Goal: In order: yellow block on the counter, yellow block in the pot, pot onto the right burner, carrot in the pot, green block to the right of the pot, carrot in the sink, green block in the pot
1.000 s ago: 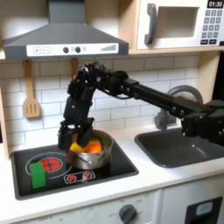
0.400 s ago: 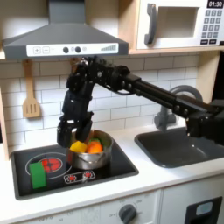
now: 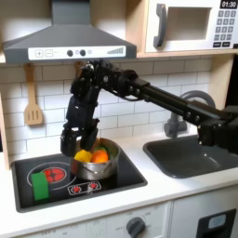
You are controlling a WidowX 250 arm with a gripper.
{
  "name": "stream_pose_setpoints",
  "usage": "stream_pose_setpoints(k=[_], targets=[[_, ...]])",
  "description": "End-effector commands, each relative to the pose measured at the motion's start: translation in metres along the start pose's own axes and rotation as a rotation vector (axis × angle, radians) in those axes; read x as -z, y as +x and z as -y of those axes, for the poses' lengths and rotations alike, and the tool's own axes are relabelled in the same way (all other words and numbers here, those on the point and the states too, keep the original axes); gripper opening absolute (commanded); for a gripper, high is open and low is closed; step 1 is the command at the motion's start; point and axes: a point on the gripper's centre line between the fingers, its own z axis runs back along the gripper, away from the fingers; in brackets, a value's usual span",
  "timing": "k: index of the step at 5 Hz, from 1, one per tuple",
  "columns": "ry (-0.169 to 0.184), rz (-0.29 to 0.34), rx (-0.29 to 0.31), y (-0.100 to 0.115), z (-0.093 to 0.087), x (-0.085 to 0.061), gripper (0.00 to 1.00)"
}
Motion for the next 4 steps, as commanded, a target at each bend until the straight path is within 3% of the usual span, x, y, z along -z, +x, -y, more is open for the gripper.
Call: stream_pose_setpoints(k=[1, 4], targets=[[0.014, 0.022, -0.021, 0.008, -0.015, 0.005, 1.0], [0.006, 0.061, -0.044, 0.02, -0.034, 0.001, 1.0]])
